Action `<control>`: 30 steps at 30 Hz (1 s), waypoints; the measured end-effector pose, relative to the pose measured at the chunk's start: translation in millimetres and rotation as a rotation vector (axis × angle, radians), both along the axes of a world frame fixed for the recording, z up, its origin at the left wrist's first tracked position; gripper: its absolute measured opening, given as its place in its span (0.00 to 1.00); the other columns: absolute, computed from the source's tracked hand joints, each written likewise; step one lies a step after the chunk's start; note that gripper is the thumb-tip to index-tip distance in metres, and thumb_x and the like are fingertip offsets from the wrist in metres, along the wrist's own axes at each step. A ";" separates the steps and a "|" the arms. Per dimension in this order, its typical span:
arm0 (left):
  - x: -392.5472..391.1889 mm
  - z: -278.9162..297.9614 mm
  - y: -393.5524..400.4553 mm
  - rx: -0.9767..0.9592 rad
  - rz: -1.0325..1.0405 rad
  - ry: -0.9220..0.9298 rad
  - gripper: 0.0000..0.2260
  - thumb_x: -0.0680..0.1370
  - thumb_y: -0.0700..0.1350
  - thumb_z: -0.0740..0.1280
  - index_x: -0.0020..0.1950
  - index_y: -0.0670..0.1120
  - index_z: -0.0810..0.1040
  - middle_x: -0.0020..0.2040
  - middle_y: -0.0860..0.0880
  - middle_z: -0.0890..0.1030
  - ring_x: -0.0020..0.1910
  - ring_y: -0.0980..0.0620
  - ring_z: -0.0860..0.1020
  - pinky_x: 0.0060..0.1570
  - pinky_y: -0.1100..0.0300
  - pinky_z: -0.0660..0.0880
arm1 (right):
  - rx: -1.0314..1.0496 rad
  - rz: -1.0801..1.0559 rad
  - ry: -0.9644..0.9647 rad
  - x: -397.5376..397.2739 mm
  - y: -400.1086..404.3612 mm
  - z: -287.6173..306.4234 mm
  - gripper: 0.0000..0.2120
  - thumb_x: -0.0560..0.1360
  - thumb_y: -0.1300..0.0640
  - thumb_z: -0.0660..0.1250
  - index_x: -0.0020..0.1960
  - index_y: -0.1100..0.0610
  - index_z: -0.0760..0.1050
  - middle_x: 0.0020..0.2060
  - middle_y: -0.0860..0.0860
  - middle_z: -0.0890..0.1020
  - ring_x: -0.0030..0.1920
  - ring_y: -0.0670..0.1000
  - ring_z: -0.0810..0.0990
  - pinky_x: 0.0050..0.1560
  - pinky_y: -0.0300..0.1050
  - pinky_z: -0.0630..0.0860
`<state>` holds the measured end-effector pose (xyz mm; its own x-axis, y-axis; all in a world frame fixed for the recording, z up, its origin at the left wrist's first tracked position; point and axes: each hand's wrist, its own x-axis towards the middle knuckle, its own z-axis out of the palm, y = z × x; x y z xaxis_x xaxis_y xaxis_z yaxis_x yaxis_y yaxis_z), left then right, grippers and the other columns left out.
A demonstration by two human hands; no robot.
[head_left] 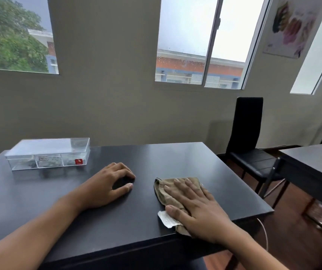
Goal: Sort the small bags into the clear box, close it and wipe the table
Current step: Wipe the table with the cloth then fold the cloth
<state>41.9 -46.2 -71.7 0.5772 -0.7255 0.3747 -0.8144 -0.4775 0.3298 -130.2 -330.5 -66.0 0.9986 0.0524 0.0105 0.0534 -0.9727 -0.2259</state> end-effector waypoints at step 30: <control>5.3 -1.5 -8.9 -0.014 0.039 -0.087 0.12 0.82 0.58 0.61 0.56 0.57 0.83 0.54 0.62 0.79 0.56 0.61 0.77 0.61 0.55 0.74 | -0.039 -0.560 0.056 -2.4 -64.6 -3.0 0.41 0.72 0.21 0.40 0.81 0.35 0.43 0.83 0.44 0.43 0.83 0.52 0.38 0.77 0.68 0.33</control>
<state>47.1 -55.0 -73.1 0.5695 -0.6974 0.4352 -0.8213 -0.5050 0.2655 -132.6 -395.1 -69.0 0.8728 -0.4868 -0.0349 -0.4848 -0.8565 -0.1770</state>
